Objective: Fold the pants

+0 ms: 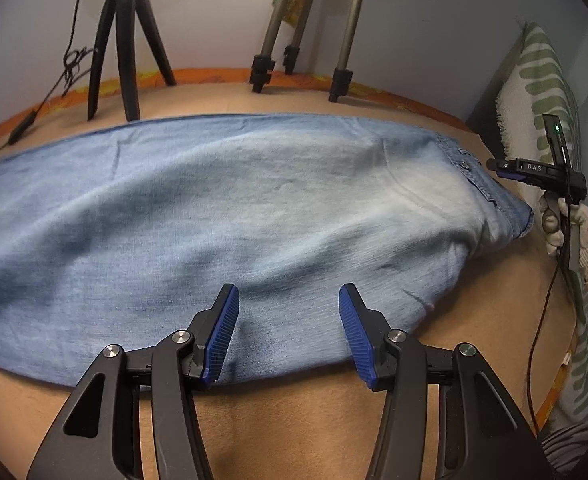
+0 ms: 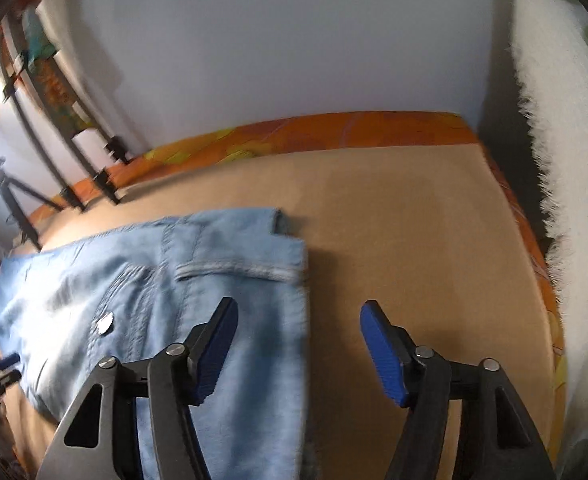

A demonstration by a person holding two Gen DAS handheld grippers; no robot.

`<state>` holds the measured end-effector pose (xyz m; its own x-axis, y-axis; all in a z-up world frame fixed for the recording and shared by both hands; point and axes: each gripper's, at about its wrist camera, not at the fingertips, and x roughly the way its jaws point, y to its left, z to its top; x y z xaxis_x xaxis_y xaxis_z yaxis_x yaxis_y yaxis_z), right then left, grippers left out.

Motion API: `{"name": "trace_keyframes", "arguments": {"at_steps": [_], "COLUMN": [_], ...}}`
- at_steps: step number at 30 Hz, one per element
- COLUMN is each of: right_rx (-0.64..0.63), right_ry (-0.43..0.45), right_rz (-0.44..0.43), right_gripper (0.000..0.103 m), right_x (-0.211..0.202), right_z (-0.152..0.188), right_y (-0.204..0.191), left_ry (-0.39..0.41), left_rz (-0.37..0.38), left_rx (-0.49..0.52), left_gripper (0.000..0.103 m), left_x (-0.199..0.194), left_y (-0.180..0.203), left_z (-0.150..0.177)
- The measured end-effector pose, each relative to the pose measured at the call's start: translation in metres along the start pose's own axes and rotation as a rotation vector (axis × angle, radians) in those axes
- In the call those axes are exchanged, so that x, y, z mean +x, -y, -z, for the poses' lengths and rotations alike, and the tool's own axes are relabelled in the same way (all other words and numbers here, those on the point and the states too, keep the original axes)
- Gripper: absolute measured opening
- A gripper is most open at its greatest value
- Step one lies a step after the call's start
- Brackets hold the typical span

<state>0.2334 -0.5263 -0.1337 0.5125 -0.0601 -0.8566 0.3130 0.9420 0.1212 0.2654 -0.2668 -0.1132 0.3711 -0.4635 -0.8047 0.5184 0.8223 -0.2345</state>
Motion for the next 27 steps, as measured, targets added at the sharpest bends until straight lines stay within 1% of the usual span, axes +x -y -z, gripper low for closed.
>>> {"name": "trace_keyframes", "arguments": {"at_steps": [2, 5, 7, 9, 10, 11, 12, 14, 16, 19, 21, 22, 24, 25, 27], "right_rx": [-0.011, 0.028, 0.08, 0.111, 0.103, 0.097, 0.097, 0.07, 0.007, -0.052, -0.039, -0.042, -0.053, -0.055, -0.039], "right_ry": [-0.013, -0.05, -0.064, -0.065, -0.039, -0.033, -0.026, 0.003, 0.069, 0.167, 0.173, 0.176, 0.162, 0.144, 0.074], "right_rz": [0.023, 0.052, 0.032, -0.02, -0.016, -0.035, -0.041, -0.001, 0.029, 0.052, 0.05, 0.063, 0.118, 0.14, 0.147], "right_gripper": [0.064, 0.072, 0.072, 0.071, 0.065, 0.034, 0.026, 0.002, 0.002, 0.001, 0.001, 0.001, 0.001, 0.001, 0.001], "right_x": [0.003, 0.012, 0.018, 0.027, 0.028, 0.031, 0.033, 0.031, 0.017, -0.003, -0.001, 0.002, 0.017, 0.025, 0.045], "right_z": [0.002, 0.003, 0.004, 0.002, 0.0, -0.002, -0.005, -0.009, -0.012, -0.02, -0.028, -0.032, -0.04, -0.043, -0.044], "right_y": [-0.009, -0.004, 0.005, 0.009, 0.007, 0.003, -0.002, -0.013, -0.025, -0.035, -0.034, -0.035, -0.034, -0.032, -0.026], "left_ry": [-0.002, -0.002, -0.003, -0.001, 0.001, 0.003, 0.006, 0.013, 0.016, 0.018, 0.012, 0.012, 0.009, 0.009, 0.014], "left_rz": [0.013, 0.012, 0.011, 0.004, 0.001, -0.002, -0.007, -0.01, -0.014, -0.023, -0.028, -0.031, -0.034, -0.034, -0.029], "left_rx": [-0.008, -0.002, 0.004, 0.007, 0.006, 0.003, -0.002, -0.013, -0.018, -0.025, -0.029, -0.03, -0.026, -0.024, -0.017], "left_gripper": [0.051, 0.051, 0.051, 0.051, 0.051, 0.051, 0.051, 0.051, 0.051, 0.051, 0.051, 0.051, 0.051, 0.051, 0.051], "left_x": [-0.002, -0.003, -0.004, -0.005, -0.006, -0.007, -0.008, -0.01, -0.011, -0.01, -0.008, -0.008, -0.008, -0.008, -0.011], "left_y": [0.0, 0.0, 0.0, -0.001, -0.001, -0.003, -0.005, -0.009, -0.012, -0.015, -0.016, -0.016, -0.015, -0.014, -0.012], "left_z": [0.001, 0.002, 0.004, 0.004, 0.003, 0.003, 0.002, 0.0, -0.001, -0.002, -0.002, -0.001, -0.002, -0.002, -0.003]}}
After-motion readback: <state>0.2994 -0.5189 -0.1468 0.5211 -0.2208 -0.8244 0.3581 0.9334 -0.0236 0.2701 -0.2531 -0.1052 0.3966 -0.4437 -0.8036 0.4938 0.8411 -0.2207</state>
